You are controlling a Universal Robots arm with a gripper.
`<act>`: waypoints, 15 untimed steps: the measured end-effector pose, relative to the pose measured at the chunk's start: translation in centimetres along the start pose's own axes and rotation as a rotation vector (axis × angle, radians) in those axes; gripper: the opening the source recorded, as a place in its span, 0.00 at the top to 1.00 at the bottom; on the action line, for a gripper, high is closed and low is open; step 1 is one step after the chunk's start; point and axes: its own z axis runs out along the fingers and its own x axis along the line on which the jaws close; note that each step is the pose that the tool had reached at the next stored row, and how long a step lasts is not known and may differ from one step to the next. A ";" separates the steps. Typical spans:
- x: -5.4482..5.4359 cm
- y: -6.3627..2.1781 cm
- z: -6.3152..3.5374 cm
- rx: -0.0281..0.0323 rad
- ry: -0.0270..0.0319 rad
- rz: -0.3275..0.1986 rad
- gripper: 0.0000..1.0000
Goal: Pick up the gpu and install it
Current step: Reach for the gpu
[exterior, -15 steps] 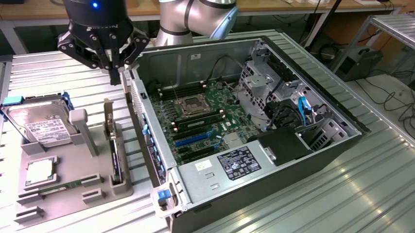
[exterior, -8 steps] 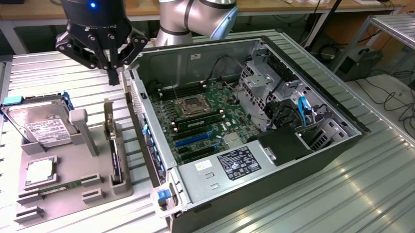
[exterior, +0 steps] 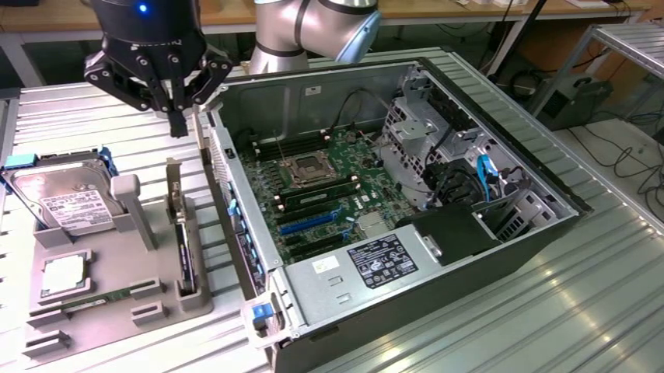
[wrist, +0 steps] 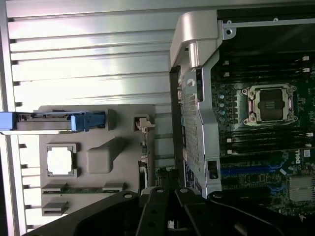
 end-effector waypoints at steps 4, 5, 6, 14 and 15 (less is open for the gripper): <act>0.2 -0.02 -0.01 0.0001 0.0001 0.000 0.89; 0.3 -0.02 -0.01 0.0000 0.0000 0.000 0.89; 0.4 -0.02 -0.01 0.0000 0.0000 0.000 0.89; 0.5 -0.03 -0.02 0.0001 0.0001 0.000 0.89; 0.5 -0.03 -0.02 0.0000 0.0001 0.000 0.89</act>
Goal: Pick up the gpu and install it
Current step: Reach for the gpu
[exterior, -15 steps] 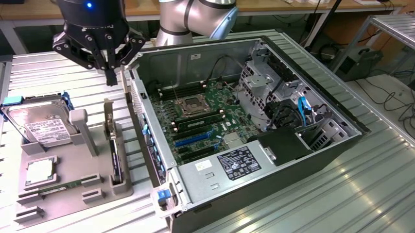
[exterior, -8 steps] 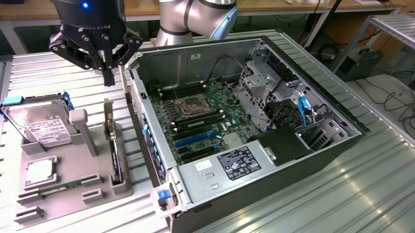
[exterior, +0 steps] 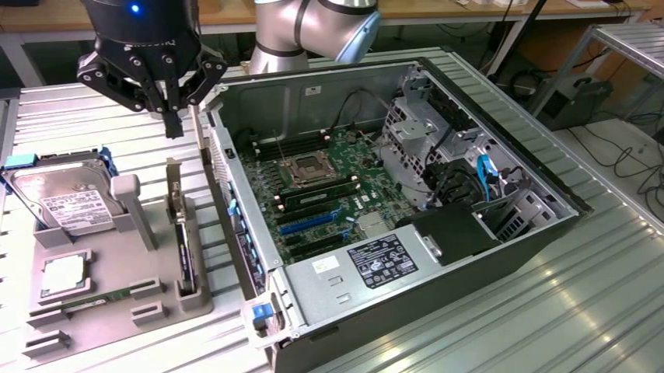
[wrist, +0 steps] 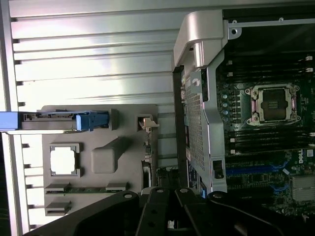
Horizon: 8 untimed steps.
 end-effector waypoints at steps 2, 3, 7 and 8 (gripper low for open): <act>0.0 -0.01 0.00 -0.0001 0.0000 0.000 0.89; 0.0 -0.02 0.00 0.0000 0.0000 0.000 0.89; 0.0 -0.18 -0.01 -0.0001 0.0000 0.000 0.89; 0.0 -0.28 -0.01 0.0000 0.0001 0.000 0.89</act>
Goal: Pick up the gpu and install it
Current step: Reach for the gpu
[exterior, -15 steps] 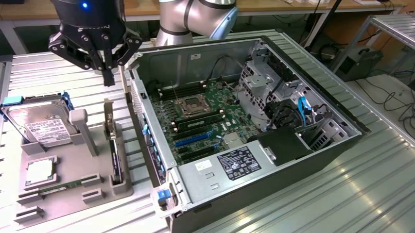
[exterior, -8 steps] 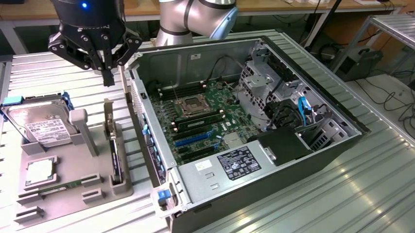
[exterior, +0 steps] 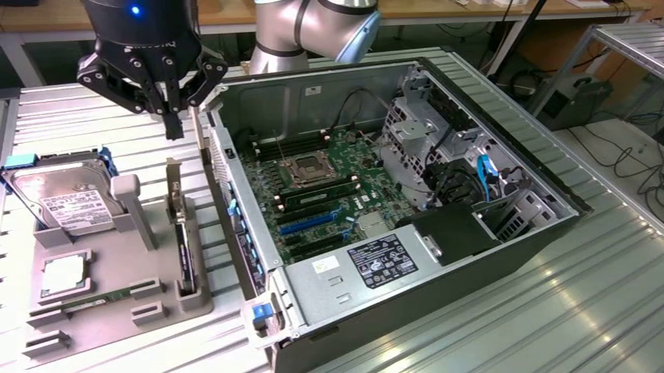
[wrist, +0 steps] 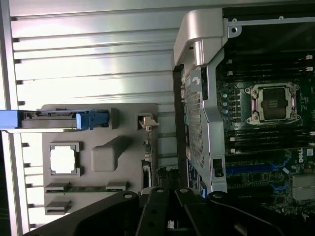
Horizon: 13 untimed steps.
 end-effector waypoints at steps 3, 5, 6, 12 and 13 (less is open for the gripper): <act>0.0 -0.25 -0.01 0.0000 -0.0001 0.000 0.89; 0.0 -0.39 -0.01 0.0000 0.0000 0.000 0.89; 0.0 -0.46 -0.02 0.0000 -0.0001 0.000 0.89; -0.1 -0.99 -0.04 -0.0001 -0.0001 0.000 0.89; -0.1 -1.10 -0.04 0.0000 -0.0001 0.000 0.89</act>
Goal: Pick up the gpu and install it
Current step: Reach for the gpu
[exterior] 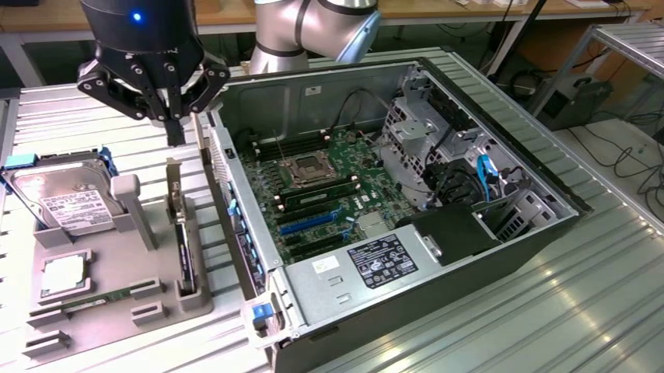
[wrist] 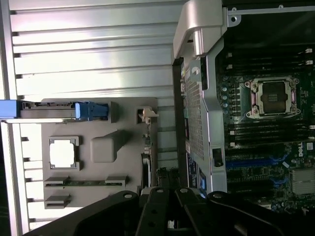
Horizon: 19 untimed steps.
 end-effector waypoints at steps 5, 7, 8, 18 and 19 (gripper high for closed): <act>0.0 -0.41 -0.02 0.0000 0.0000 0.000 0.89; 0.0 -0.56 -0.02 0.0000 0.0000 0.000 0.89; 0.0 -0.62 -0.03 0.0001 0.0000 0.000 0.89; -0.1 -1.21 -0.05 0.0000 0.0000 0.000 0.89; -0.1 -1.26 -0.05 0.0000 0.0000 0.000 0.89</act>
